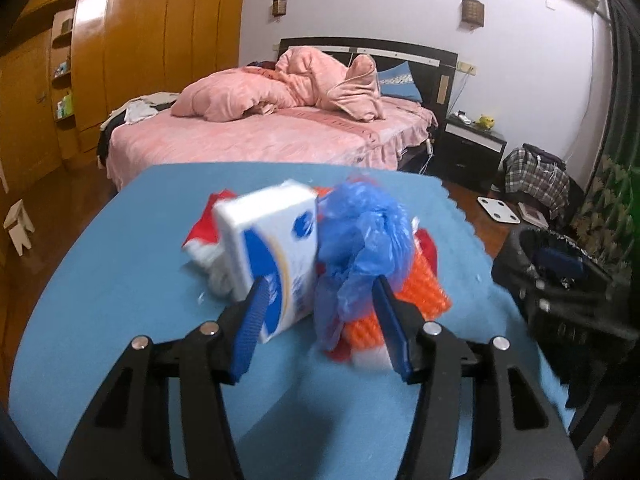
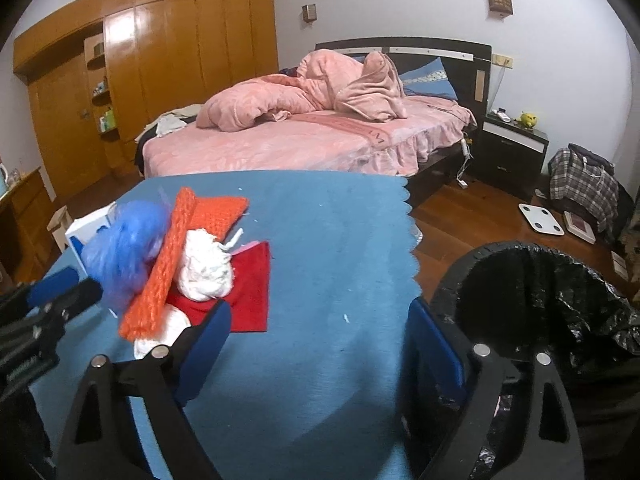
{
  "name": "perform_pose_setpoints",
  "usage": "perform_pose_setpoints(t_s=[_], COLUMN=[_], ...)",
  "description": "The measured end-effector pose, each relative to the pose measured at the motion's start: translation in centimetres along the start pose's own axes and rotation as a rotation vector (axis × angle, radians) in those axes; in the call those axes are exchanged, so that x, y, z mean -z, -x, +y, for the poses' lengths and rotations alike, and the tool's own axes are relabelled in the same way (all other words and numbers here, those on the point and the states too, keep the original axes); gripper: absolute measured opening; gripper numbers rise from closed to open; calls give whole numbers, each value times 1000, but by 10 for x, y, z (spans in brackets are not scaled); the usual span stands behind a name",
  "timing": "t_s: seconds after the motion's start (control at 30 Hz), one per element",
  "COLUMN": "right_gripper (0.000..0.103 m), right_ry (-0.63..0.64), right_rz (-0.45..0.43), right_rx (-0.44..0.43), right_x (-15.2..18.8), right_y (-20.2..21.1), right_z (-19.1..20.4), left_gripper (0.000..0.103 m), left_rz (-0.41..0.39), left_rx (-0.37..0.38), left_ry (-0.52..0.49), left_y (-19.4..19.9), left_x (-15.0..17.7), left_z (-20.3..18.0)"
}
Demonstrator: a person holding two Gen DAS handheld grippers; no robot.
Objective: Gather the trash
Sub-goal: 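Return the left gripper to the pile and grasp the blue plastic bag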
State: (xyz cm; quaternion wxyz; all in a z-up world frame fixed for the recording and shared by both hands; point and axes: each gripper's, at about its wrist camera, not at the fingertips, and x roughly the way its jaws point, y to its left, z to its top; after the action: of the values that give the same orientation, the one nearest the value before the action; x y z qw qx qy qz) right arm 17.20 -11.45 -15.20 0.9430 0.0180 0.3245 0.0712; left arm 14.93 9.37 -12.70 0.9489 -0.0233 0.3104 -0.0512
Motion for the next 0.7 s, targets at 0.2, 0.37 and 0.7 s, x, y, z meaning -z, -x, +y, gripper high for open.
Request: perform_pose_setpoints(t_s=[0.2,0.37,0.7], right_gripper=[87,86,84], right_ry=[2,-6,1], right_rz=[-8,-13,-3], right_rx=[9,12,24], right_x=[-3,-5,-6], right_y=[3,2,2], right_z=[-8,-13,-16], left_gripper=[52,51,2], left_rz=[7,23,28], left_rx=[34,31,88], left_ry=[-11,-11,-5], left_y=[-2,0,-17], left_x=[2,11,-3], left_z=[-16,-16,-24])
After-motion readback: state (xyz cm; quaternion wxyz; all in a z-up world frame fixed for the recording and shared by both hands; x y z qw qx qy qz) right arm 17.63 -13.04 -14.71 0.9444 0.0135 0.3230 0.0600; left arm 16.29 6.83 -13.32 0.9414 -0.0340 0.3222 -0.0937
